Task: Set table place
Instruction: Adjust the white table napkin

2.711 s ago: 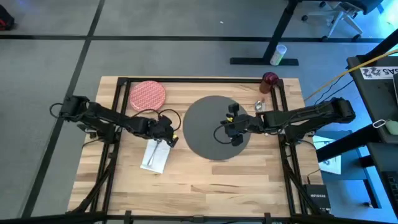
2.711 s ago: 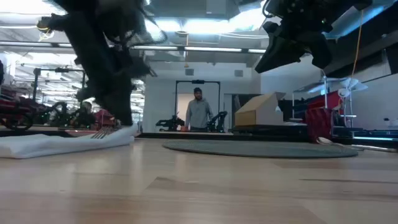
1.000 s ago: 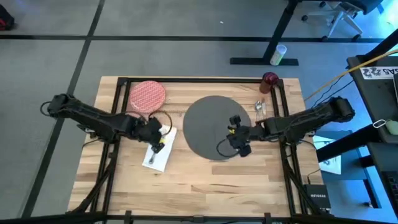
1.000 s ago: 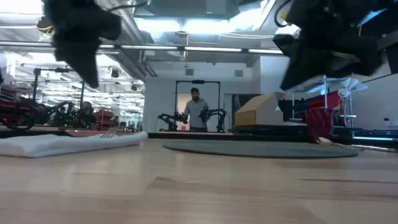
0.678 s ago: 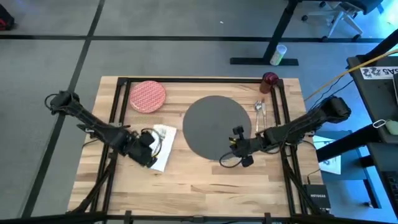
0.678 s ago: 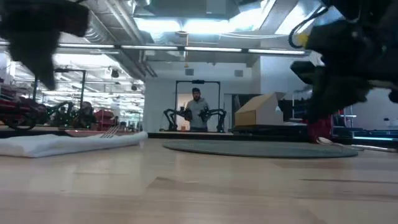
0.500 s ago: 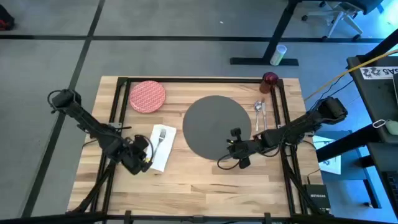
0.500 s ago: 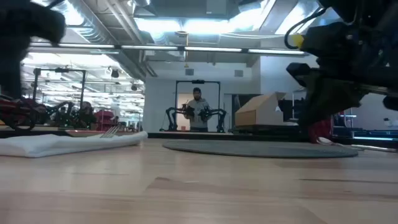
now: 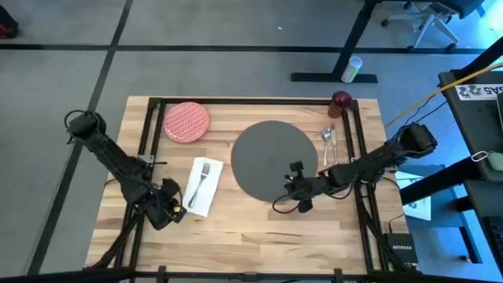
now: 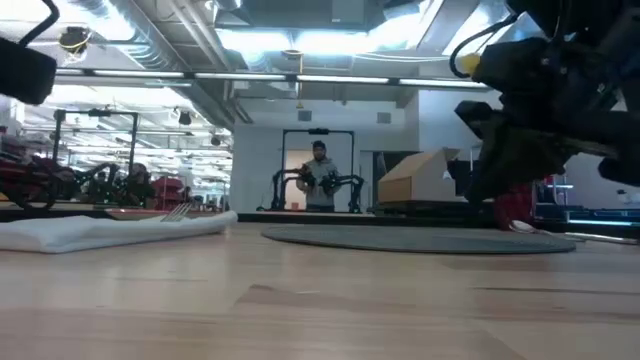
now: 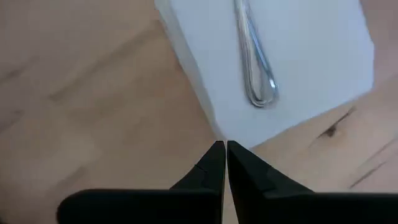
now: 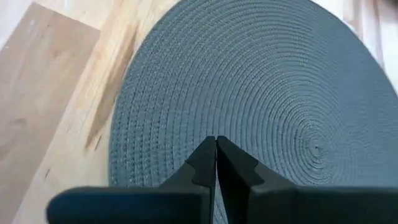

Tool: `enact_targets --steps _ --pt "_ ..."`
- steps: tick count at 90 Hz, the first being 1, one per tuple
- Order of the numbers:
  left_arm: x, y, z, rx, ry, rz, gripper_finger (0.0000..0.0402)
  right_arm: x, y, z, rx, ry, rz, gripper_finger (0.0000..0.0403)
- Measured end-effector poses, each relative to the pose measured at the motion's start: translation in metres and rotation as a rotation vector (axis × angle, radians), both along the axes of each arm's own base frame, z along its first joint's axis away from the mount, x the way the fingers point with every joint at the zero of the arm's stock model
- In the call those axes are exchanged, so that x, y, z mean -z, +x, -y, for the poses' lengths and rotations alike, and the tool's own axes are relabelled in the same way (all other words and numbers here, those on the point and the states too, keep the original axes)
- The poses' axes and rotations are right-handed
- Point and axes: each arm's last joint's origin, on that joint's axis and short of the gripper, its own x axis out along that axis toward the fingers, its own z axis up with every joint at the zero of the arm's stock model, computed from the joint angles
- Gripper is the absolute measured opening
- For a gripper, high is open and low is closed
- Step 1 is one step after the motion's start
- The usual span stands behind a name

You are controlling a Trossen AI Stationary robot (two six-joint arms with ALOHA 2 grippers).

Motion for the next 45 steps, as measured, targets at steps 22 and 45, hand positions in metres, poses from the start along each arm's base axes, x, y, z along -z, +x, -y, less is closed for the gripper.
enact_targets --steps 22,45 --pt "0.021 0.01 0.011 0.002 -0.014 0.018 0.0 0.0 0.0 0.0 0.009 0.0 0.002 0.0" --pt "0.026 0.018 0.02 0.017 -0.056 0.071 0.0 0.0 0.0 0.0 0.012 0.002 0.003 0.0"
